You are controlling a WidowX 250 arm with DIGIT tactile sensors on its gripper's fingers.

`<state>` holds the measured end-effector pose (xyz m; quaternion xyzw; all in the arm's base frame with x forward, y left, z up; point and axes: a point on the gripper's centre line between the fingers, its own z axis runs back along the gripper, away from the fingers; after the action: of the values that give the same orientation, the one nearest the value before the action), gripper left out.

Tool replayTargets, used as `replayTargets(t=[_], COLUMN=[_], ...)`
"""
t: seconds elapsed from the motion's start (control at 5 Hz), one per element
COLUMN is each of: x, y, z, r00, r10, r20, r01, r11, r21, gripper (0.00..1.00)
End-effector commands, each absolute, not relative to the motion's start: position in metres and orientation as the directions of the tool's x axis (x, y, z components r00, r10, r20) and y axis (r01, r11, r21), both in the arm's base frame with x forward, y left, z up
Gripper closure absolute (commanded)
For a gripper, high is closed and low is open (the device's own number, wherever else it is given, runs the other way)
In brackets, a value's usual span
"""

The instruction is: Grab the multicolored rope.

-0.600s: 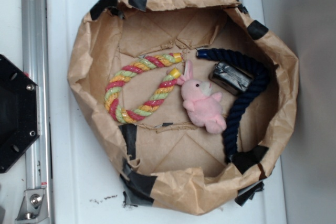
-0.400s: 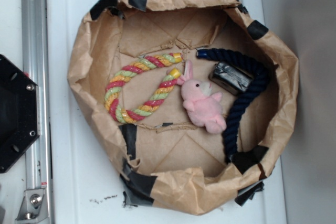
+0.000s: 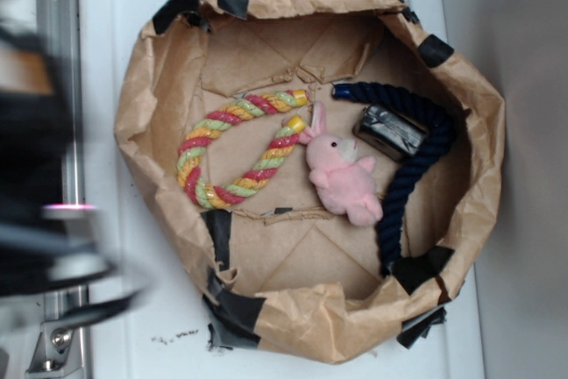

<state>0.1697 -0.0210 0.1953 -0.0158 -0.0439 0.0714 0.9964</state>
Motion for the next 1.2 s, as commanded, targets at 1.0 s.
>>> replayTargets(t=[1.0], x=[0.216], y=[-0.042], z=[-0.005], r00=[0.993], r10=[-0.049], r20=[-0.103], r01=[0.035], r11=[0.991], r21=[-0.132], gripper=[0.00])
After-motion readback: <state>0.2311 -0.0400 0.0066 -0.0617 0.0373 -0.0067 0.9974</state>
